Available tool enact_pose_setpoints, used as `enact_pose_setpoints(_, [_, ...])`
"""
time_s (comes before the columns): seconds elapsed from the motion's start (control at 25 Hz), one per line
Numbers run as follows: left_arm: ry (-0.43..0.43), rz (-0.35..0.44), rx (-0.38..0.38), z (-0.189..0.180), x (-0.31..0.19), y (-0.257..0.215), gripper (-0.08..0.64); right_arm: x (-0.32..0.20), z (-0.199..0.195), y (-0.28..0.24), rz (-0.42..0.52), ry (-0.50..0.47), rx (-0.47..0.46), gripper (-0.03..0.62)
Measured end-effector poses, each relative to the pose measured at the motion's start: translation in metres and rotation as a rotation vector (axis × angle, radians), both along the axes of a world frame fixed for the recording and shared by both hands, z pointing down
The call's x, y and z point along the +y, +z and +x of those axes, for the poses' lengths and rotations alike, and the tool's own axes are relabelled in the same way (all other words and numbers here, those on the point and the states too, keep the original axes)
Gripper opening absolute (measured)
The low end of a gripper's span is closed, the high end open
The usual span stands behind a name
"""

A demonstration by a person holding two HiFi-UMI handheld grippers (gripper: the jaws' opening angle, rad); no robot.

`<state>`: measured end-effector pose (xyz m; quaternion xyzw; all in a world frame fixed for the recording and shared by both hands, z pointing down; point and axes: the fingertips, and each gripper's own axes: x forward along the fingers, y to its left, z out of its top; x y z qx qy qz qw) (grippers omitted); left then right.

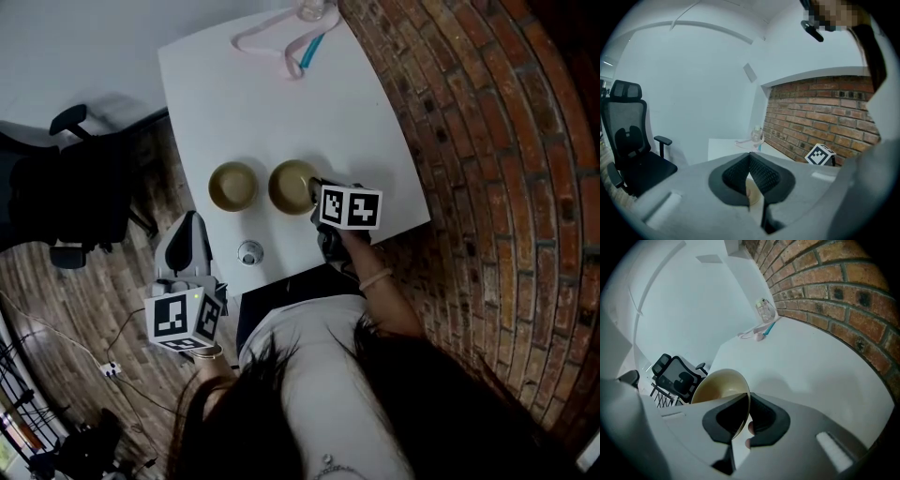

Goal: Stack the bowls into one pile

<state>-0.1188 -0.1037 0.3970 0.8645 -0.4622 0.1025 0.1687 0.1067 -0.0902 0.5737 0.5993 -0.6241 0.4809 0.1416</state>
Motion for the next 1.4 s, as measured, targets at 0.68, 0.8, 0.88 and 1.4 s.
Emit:
enact_pose_setpoints(0.68, [-0.075, 0.012, 0.025, -0.039, 0.007, -0.002, -0.002, -0.007, -0.030, -0.013, 0.015, -0.052, 0.010, 0.015])
enact_pose_setpoints(0.8, [-0.081, 0.014, 0.029, -0.041, 0.007, -0.002, -0.002, -0.008, -0.032, -0.014, 0.015, -0.054, 0.007, 0.015])
enact_pose_setpoints(0.88, [-0.086, 0.015, 0.032, -0.043, 0.007, -0.002, -0.002, -0.008, -0.033, -0.015, 0.015, -0.058, 0.007, 0.015])
enact_pose_setpoints(1.4, [-0.133, 0.025, 0.041, -0.058, 0.009, -0.003, -0.002, -0.018, -0.047, -0.019, 0.024, -0.095, -0.001, 0.015])
